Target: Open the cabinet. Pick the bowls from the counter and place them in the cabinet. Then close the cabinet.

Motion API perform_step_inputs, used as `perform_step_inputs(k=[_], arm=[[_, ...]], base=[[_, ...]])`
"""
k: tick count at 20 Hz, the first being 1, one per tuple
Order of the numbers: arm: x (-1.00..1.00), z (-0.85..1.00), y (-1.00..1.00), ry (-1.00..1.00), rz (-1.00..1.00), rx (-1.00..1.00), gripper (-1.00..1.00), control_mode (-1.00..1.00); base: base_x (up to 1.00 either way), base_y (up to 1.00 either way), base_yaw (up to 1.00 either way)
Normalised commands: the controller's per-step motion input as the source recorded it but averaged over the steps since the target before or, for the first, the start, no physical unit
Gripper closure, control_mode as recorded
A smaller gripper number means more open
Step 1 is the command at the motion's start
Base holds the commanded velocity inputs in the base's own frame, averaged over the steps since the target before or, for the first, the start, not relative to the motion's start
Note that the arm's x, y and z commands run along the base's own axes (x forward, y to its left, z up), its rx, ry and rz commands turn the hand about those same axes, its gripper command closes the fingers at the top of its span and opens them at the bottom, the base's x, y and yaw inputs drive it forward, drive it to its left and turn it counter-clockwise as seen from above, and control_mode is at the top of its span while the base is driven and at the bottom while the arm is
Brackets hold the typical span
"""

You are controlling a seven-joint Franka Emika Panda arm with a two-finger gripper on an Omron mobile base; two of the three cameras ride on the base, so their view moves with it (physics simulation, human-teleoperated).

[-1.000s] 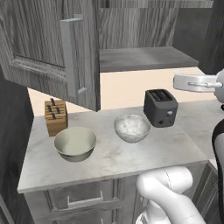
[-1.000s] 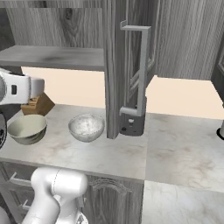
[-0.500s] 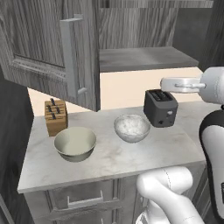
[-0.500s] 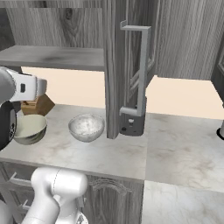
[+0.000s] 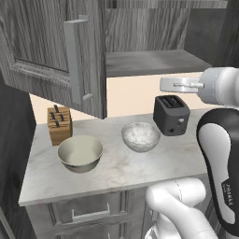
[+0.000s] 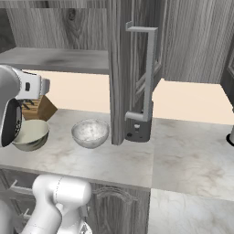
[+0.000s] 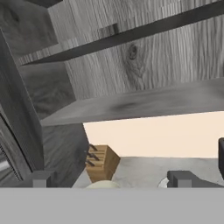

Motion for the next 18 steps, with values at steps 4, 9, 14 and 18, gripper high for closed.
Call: perform_step_inputs(k=[4,9,14,18], arm=[[0.21,0.0,0.1,0.07,0.1,0.03,-1.0,-1.0],[0.19,0.0,0.32,0.06,0.09,0.0,-1.0,-1.0],[0.21,0.0,0.11,0.16,0.14,0.03,-1.0,-1.0],[0.18,-0.01,0.32,0.17,0.16,0.03,-1.0,-1.0]], base=[[0.0,0.0,0.0],[0.0,0.0,0.0],[0.0,0.0,0.0],[0.0,0.0,0.0]])
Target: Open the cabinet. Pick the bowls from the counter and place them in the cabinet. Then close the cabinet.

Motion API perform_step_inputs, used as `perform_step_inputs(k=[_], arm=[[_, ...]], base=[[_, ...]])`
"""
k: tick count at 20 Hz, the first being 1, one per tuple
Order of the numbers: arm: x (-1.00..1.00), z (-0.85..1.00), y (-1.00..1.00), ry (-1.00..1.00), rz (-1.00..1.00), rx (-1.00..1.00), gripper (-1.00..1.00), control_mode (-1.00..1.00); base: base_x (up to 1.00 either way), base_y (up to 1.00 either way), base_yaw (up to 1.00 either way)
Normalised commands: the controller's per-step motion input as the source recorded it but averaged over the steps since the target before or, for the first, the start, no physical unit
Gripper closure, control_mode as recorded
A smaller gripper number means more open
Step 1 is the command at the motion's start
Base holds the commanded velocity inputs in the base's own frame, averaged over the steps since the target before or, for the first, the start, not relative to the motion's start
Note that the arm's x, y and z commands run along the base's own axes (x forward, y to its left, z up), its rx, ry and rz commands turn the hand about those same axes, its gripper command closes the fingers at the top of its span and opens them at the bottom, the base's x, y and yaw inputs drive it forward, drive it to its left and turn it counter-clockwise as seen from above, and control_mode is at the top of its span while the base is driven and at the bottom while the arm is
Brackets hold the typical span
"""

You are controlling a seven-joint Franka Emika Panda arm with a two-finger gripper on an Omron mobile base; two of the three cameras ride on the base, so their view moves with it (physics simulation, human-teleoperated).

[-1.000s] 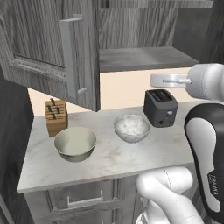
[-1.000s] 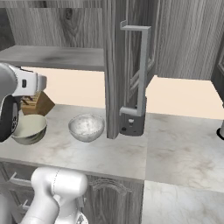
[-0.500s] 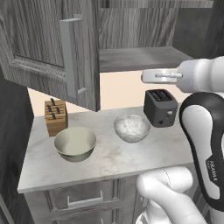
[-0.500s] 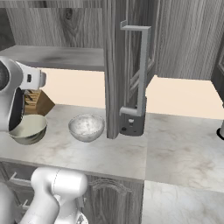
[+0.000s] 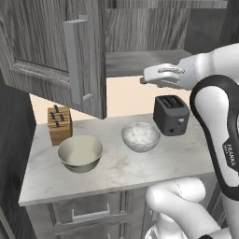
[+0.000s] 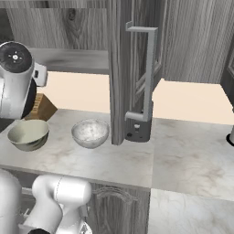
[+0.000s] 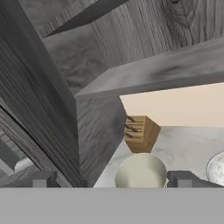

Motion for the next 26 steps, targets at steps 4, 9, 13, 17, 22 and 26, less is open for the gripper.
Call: perform_step_inputs(k=[4,9,13,17,22,26], arm=[[0.2,-0.07,0.37,0.12,0.06,0.03,-1.0,-1.0],[0.22,-0.17,0.26,0.13,0.0,0.07,-1.0,-1.0],[0.21,-0.26,0.09,0.15,0.0,0.13,-1.0,-1.0],[0.12,-0.28,0.22,0.12,0.0,0.11,-1.0,-1.0],[0.04,-0.26,0.37,0.09,0.0,0.08,-1.0,-1.0],[0.09,-0.12,0.23,0.12,0.0,0.07,-1.0,-1.0]], base=[[0.0,0.0,0.0],[0.0,0.0,0.0],[0.0,0.0,0.0],[0.0,0.0,0.0],[0.0,0.0,0.0],[0.0,0.0,0.0]])
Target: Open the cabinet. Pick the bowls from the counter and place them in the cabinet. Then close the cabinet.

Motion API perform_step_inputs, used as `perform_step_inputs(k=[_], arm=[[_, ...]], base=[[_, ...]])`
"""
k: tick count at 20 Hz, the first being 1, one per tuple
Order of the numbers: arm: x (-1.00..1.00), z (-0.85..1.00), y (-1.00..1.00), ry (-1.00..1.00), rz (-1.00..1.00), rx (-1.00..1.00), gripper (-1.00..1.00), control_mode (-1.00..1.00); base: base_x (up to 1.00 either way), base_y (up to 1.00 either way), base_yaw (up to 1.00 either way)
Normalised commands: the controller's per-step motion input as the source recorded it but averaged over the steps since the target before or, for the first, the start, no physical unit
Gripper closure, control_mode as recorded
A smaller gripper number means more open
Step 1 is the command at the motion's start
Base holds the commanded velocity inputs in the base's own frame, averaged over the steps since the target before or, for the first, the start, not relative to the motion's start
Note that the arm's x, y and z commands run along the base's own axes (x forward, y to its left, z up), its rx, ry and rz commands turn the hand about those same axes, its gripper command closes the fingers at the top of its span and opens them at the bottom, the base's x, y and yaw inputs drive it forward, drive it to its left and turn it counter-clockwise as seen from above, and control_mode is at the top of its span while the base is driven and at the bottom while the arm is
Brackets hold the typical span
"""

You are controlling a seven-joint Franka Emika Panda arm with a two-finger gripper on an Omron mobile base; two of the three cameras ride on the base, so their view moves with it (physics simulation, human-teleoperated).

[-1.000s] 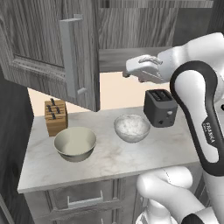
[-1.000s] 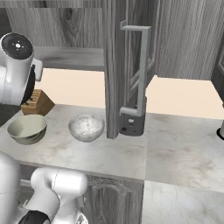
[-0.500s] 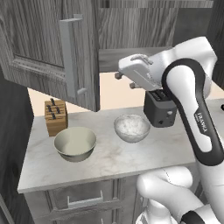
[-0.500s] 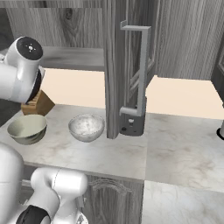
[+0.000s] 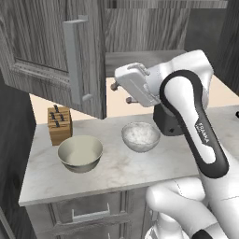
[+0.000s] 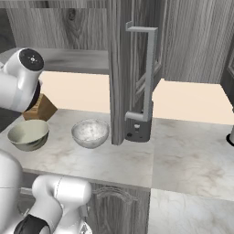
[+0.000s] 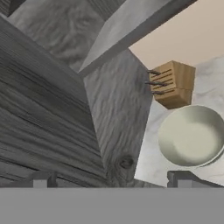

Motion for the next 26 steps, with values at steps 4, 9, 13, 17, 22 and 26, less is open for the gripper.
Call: perform_step_inputs(k=[4,9,13,17,22,26], arm=[[0.15,-0.24,0.28,0.21,-0.01,0.07,-1.0,-1.0],[0.21,-0.29,0.13,0.28,0.0,0.11,-1.0,-1.0],[0.3,-0.34,0.13,0.32,0.0,0.1,-1.0,-1.0],[0.04,-0.24,0.47,0.17,0.0,0.03,-1.0,-1.0],[0.0,-0.05,0.59,0.02,0.0,0.0,-1.0,-1.0],[-0.01,0.0,0.67,0.0,0.0,0.0,-1.0,-1.0]], base=[[0.0,0.0,0.0],[0.0,0.0,0.0],[0.0,0.0,0.0],[0.0,0.0,0.0],[0.0,0.0,0.0],[0.0,0.0,0.0]])
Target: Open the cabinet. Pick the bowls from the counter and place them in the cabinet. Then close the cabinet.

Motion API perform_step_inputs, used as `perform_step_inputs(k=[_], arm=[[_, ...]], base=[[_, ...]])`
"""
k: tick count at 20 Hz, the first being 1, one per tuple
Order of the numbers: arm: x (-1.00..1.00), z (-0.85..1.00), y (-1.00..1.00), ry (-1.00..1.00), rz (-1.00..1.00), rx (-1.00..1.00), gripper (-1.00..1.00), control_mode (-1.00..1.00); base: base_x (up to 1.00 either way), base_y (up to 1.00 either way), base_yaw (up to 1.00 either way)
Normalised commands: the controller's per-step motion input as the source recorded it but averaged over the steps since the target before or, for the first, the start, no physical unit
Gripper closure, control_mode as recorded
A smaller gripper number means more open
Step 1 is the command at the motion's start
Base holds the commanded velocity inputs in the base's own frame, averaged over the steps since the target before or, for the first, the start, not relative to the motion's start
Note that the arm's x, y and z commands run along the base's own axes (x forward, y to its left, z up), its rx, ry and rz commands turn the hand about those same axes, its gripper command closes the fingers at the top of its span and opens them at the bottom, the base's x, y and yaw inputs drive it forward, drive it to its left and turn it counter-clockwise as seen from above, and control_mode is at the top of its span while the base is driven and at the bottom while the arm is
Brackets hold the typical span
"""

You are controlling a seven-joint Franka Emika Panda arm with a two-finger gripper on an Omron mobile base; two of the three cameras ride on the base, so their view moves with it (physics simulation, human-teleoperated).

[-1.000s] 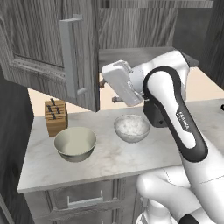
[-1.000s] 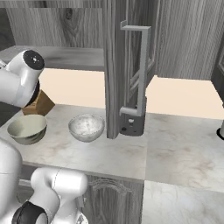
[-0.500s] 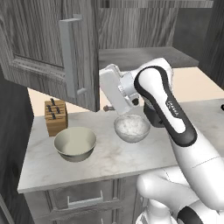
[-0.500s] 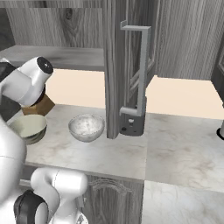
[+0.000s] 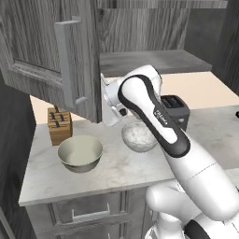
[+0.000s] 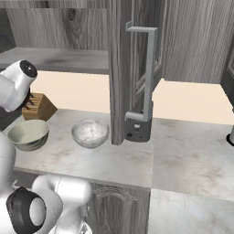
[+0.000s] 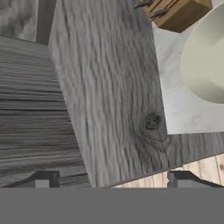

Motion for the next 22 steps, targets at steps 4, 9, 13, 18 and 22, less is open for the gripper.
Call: perform_step_inputs(k=[4,9,13,18,22], arm=[[-0.28,-0.01,0.96,0.0,0.0,0.0,-1.0,-1.0],[-0.33,0.0,0.96,0.0,0.0,0.0,-1.0,-1.0],[-0.06,0.0,0.79,0.0,0.0,0.0,-1.0,-1.0],[0.0,0.0,-0.5,0.0,0.0,0.02,-1.0,-1.0],[-0.01,0.07,-0.95,0.0,0.0,0.0,-1.0,-1.0]], base=[[0.0,0.0,0.0],[0.0,0.0,0.0],[0.0,0.0,0.0],[0.0,0.0,0.0],[0.0,0.0,0.0]])
